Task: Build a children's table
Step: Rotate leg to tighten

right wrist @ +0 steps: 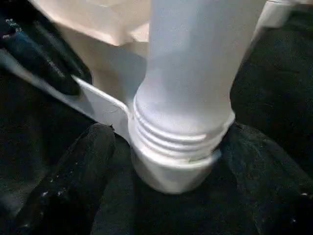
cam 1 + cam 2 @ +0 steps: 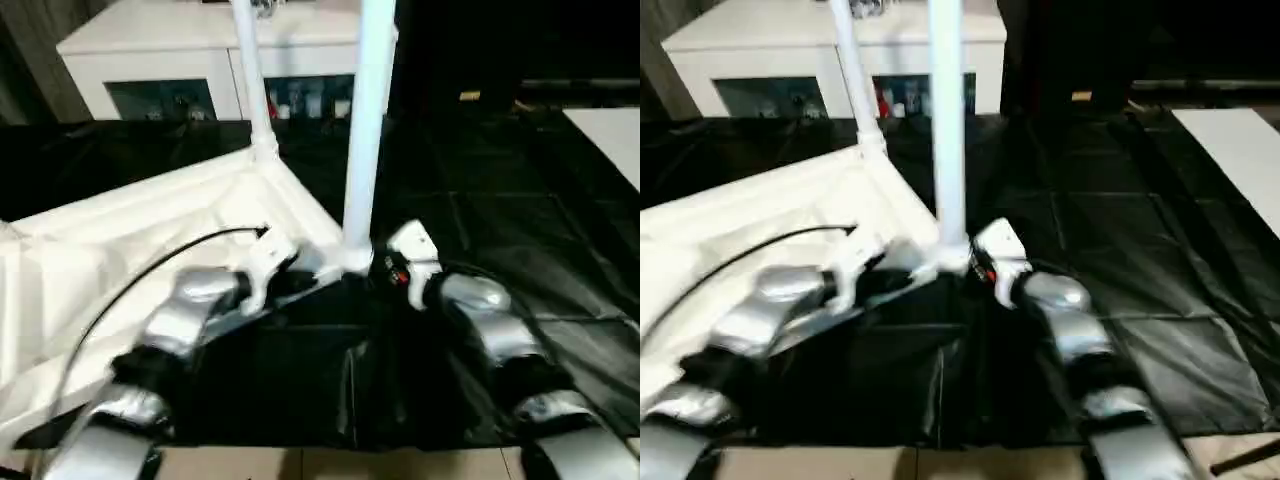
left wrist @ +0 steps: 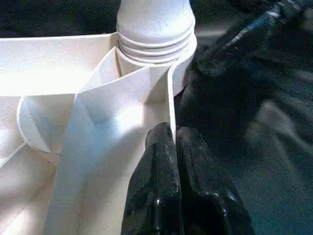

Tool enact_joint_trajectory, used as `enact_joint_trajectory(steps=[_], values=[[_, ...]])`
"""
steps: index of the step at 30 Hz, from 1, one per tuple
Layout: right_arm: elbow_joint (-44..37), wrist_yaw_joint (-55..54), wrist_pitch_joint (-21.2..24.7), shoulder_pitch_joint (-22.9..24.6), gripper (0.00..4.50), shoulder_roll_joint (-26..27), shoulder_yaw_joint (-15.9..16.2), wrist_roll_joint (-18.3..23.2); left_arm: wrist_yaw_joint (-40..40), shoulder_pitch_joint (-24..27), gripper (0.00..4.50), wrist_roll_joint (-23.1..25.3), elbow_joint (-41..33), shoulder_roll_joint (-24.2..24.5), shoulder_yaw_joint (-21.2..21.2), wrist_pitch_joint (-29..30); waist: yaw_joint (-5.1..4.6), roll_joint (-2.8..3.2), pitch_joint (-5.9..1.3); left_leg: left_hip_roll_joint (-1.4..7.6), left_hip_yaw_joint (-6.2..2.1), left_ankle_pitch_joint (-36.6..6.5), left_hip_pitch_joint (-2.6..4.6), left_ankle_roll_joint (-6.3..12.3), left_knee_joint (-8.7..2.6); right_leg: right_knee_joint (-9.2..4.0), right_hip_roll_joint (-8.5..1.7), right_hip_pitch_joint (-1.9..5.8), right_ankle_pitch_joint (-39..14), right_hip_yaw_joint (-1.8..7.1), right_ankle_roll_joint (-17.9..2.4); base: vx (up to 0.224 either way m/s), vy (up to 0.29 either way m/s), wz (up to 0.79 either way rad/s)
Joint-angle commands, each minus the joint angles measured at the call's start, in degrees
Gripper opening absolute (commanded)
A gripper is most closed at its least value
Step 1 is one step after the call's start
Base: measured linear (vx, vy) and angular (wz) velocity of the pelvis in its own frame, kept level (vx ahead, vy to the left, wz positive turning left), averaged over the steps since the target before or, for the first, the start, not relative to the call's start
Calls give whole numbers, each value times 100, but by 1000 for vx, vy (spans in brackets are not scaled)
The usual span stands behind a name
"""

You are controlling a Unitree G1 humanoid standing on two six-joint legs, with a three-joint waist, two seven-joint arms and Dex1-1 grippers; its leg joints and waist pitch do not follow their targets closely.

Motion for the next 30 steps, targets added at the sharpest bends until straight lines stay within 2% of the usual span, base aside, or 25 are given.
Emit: enact_joint_trajectory(steps=[1,2,4,5,10,14,16,24,29,30], values=[[-187,398,82,53,378,-1,225,52,-624,159,0,-25,-261,91,-424,51,41,-45,-308,372,-146,-1077,67,601,-414,-363,-352,268,-421,215,-1686,0,0,0],[-249,551,84,82,378,-87,234,68,-786,226,0,-28,-390,215,-484,134,43,-63,-305,375,-146,-1105,70,578,-419,-366,-355,270,-493,221,-1671,0,0,0],[-386,875,148,154,378,-240,214,156,-1120,355,0,-35,-643,455,-592,326,57,-46,-298,380,-148,-1132,73,524,-428,-369,-362,257,-633,227,-1646,0,0,0],[-461,985,193,191,378,-283,206,217,-1175,389,0,-17,-703,506,-612,352,87,-34,-295,390,-135,-1160,108,482,-432,-376,-346,232,-645,235,-1648,0,0,0],[-636,1258,290,277,378,-362,228,321,-1212,455,0,7,-844,569,-646,421,108,-60,-300,373,-142,-1131,89,394,-441,-364,-354,255,-622,236,-1602,0,0,0],[-661,1366,391,284,378,-354,248,346,-1097,427,0,89,-795,584,-663,349,117,-64,-318,358,-135,-927,84,461,-410,-340,-356,266,-360,235,-1628,0,0,0],[-669,1373,413,281,351,-342,227,363,-1092,426,0,91,-814,592,-676,371,123,-68,-318,355,-135,-855,74,506,-402,-335,-361,270,-304,229,-1638,0,0,0],[-851,1549,577,353,330,-302,202,562,-1062,465,0,123,-893,623,-716,408,127,-79,-327,354,-136,-805,78,527,-391,-326,-350,274,-296,222,-1635,0,0,0],[-886,1476,496,400,327,-295,237,502,-1061,504,0,129,-925,647,-722,413,133,-90,-328,351,-133,-783,73,554,-380,-325,-358,275,-322,224,-1618,0,0,0],[-903,1518,630,392,327,-272,195,593,-1055,514,0,137,-931,652,-720,414,133,-86,-325,352,-134,-798,78,551,-384,-330,-354,269,-365,222,-1612,0,0,0]])
